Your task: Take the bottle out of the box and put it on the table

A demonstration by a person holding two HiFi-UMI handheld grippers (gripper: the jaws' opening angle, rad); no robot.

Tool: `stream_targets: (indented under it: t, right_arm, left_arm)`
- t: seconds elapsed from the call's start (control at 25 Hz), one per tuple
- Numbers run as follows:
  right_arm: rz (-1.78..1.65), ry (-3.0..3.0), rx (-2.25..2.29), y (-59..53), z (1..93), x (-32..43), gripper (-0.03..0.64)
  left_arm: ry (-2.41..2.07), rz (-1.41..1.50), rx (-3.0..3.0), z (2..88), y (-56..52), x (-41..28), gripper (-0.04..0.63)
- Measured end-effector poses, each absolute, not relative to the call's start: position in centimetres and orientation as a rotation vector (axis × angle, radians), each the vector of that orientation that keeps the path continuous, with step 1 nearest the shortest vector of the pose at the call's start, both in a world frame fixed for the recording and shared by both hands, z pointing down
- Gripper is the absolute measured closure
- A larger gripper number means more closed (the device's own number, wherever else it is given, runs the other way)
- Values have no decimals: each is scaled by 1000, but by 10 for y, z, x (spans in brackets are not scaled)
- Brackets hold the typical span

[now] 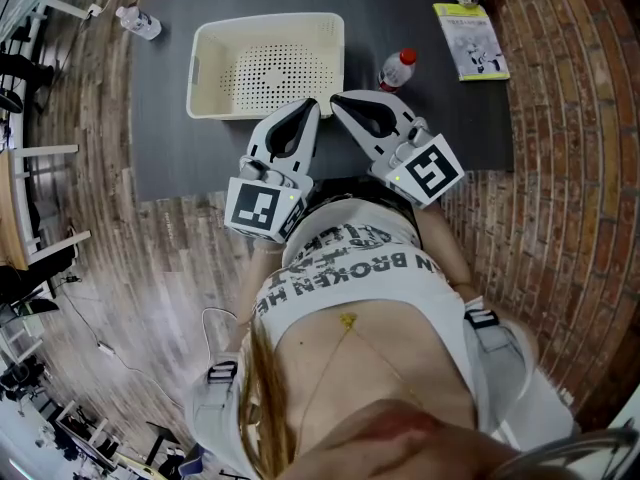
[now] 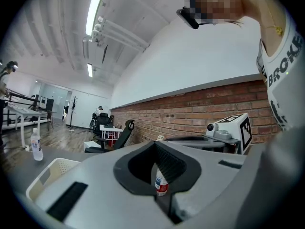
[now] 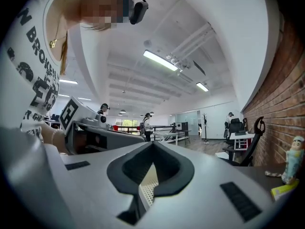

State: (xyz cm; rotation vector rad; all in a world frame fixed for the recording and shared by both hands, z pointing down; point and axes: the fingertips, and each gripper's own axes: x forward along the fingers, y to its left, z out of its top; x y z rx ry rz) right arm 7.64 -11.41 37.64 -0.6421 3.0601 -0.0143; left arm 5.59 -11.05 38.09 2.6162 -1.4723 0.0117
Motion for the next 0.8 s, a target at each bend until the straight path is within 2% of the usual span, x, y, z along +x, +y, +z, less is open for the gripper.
stream_targets:
  t: [0.8]
  right_arm:
    - [-13, 3079, -663, -122, 380, 82, 609]
  left_arm:
    - [-1449, 16, 2586, 393, -115, 56, 592]
